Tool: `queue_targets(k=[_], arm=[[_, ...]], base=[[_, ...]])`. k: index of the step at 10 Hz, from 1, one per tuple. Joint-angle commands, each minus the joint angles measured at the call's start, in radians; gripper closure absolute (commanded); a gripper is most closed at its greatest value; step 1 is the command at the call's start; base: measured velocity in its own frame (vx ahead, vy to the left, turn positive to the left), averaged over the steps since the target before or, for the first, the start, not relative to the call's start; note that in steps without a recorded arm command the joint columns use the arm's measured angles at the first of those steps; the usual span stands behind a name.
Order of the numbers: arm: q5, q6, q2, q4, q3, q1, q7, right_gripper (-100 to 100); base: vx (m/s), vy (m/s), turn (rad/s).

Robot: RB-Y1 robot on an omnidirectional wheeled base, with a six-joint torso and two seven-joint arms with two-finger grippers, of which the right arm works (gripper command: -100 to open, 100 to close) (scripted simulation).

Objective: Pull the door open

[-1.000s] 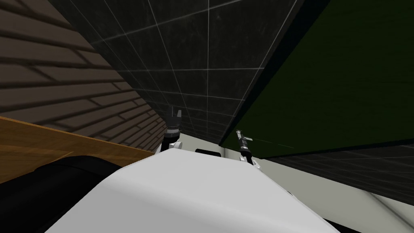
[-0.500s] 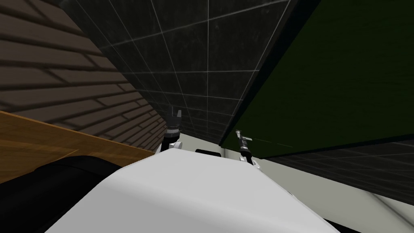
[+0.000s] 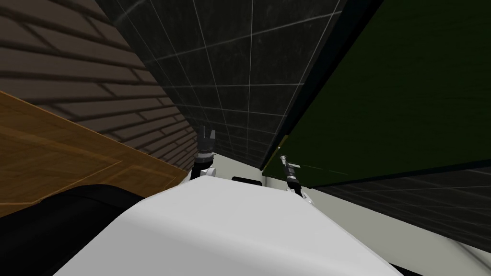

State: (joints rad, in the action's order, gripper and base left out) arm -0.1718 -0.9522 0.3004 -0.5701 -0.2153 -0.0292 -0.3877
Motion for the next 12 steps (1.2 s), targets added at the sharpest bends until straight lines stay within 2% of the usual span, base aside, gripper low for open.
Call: queue_targets(k=[1, 5, 6, 7, 12], arm=[[-0.008, -0.029, 0.013, 0.011, 0.005, 0.01, -0.015, 100], [-0.036, -0.088, 0.047, 0.015, 0.027, 0.047, -0.067, 100], [-0.033, -0.083, 0.041, 0.023, 0.027, 0.034, -0.06, 100], [-0.041, -0.105, 0.048, 0.028, 0.03, 0.05, -0.072, 100], [-0.063, -0.174, 0.079, 0.03, 0.031, 0.1, -0.109, 100]], base=[[-0.144, -0.048, 0.074], [-0.176, -0.072, 0.146], [-0.086, -0.021, 0.023], [-0.134, -0.036, 0.142], [-0.213, -0.078, 0.172]])
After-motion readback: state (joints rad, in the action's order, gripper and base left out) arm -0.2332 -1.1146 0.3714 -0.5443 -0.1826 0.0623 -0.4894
